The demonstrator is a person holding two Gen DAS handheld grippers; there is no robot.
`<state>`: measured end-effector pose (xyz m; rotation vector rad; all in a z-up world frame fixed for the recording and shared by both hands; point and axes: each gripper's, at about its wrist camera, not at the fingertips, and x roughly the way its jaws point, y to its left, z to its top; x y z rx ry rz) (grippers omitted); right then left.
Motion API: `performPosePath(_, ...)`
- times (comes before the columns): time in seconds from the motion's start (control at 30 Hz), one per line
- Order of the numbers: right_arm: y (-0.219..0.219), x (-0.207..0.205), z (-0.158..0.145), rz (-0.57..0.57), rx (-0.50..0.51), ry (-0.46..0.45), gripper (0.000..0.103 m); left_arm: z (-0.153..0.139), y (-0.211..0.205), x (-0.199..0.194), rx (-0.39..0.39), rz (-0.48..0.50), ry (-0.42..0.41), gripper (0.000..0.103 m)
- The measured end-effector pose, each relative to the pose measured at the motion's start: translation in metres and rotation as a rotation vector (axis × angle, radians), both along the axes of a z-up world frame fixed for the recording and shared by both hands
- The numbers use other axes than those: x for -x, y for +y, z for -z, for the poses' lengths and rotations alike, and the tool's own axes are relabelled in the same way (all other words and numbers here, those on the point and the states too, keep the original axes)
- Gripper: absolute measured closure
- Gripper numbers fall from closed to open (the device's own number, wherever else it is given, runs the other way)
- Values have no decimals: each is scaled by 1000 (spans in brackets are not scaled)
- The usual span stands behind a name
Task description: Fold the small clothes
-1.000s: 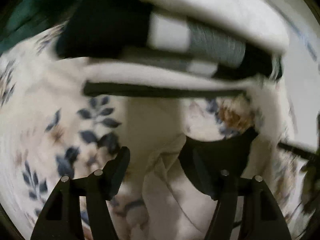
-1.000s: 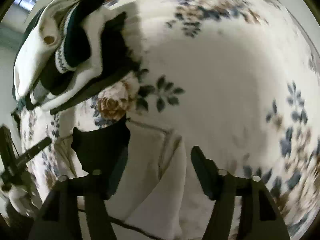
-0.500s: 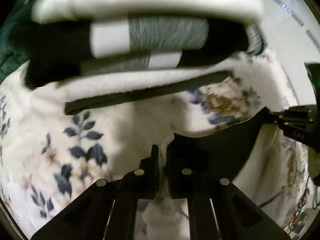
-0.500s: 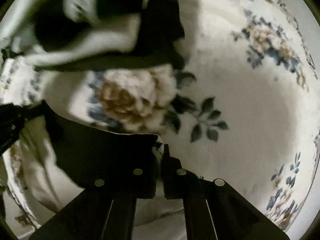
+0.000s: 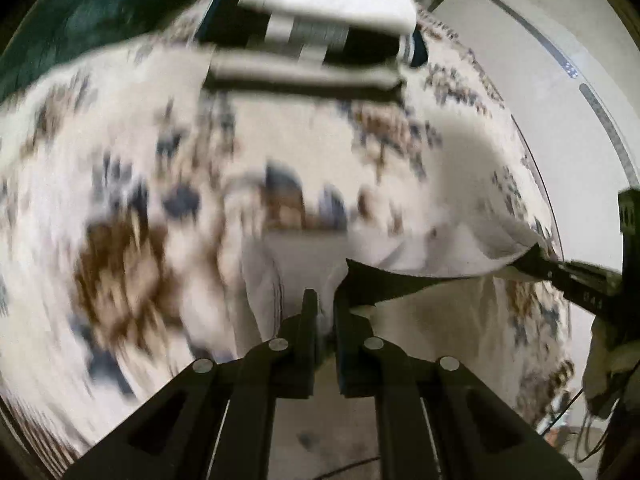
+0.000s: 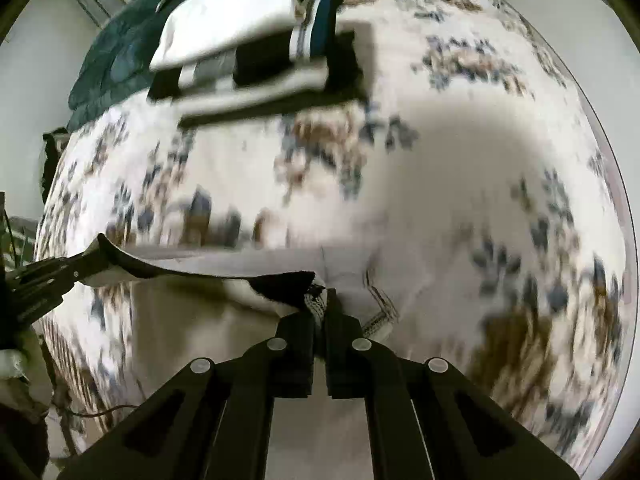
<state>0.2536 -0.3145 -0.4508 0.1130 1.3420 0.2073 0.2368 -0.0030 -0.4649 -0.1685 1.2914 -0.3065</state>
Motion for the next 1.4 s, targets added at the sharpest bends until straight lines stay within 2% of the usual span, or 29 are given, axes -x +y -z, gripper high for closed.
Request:
performPosePath(0.13,-4,56,19,15,-2,63,99,17,5,43,8,-37,63,97)
performPosePath(0.33,-8,103,49,14,2,117,99,34,12,78,19,-70,106,93)
performPosePath(0.4,-6,112,57,-18,1,148,99,39,15,88,15,-68,153,86)
performPosePath(0.43,-6,115,60,-33,-10,174,98,41,18,92,17,-71,164,79)
performPosePath(0.47,-6,120,63,-39,-15,196,95,41,22,98,20,-76,176,73)
performPosePath(0.5,-9,124,64,-39,-12,217,87,40,29,107,24,-89,195,68)
performPosePath(0.53,-11,128,66,-40,-18,238,82,39,33,113,26,-99,204,57)
performPosePath(0.57,-15,133,66,-35,-29,259,71,38,40,120,25,-117,213,51)
performPosePath(0.6,-20,137,65,-22,-48,271,65,35,47,126,27,-142,215,50)
performPosePath(0.67,-33,143,59,18,-95,279,65,31,59,130,35,-184,224,49)
performPosePath(0.73,-50,142,48,96,-142,239,64,26,67,123,47,-228,215,49)
performPosePath(0.8,-69,134,40,190,-205,186,57,22,72,105,81,-271,182,49)
performPosePath(0.93,-99,99,47,369,-324,121,55,25,62,52,122,-310,109,49)
performPosePath(1.07,-111,61,64,477,-439,122,55,49,41,2,117,-287,111,49)
performPosePath(1.13,-113,48,74,501,-496,126,55,62,30,-16,61,-258,120,49)
performPosePath(1.17,-113,44,79,510,-479,126,56,67,28,-22,40,-249,119,49)
performPosePath(1.23,-120,37,91,531,-365,139,66,78,28,-30,5,-242,127,47)
performPosePath(1.37,-131,32,122,556,-118,245,75,86,39,-34,33,-263,156,47)
performPosePath(1.4,-134,34,120,565,-108,239,75,82,42,-33,49,-267,157,47)
